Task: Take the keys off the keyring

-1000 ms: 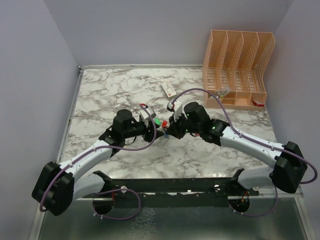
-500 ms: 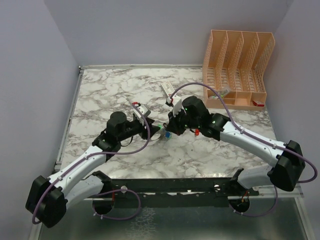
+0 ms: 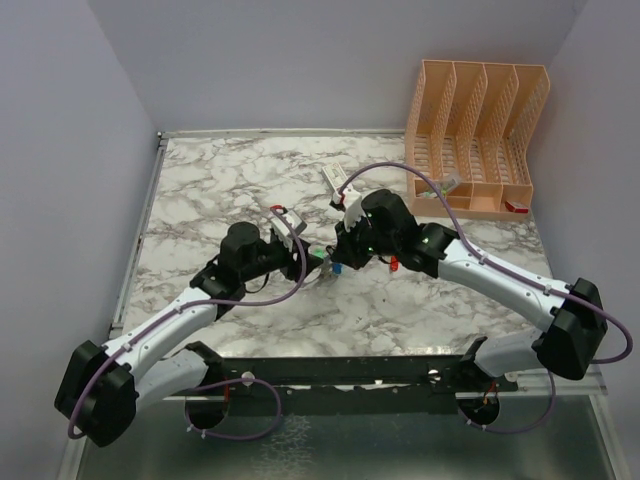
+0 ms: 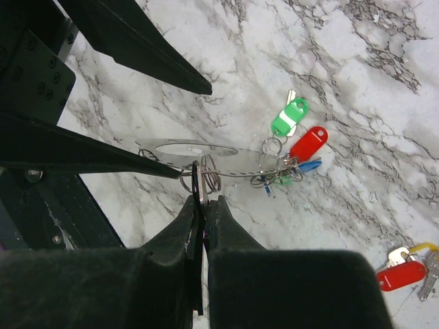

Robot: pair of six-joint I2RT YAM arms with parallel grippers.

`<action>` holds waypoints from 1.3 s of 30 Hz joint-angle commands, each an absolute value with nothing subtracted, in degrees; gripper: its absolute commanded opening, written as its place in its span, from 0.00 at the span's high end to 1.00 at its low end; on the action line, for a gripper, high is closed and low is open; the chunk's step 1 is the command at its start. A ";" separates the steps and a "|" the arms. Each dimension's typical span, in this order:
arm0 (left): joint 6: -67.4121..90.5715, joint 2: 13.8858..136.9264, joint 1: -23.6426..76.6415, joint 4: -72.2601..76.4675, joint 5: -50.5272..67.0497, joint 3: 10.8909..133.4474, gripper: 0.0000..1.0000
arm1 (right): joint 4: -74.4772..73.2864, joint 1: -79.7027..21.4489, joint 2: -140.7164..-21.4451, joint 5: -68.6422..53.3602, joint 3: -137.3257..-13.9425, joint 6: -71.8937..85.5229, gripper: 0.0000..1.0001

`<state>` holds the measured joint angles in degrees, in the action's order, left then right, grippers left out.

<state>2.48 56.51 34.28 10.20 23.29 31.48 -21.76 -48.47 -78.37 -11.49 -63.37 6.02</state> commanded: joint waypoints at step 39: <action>-11.27 59.84 34.63 -0.81 38.19 38.86 1.00 | -30.18 -48.25 -74.77 -12.10 -61.13 2.19 0.99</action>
<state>-8.19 60.97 34.61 2.15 35.40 36.93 -28.36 -48.36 -74.65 -10.20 -61.54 3.73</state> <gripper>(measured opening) 0.019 0.038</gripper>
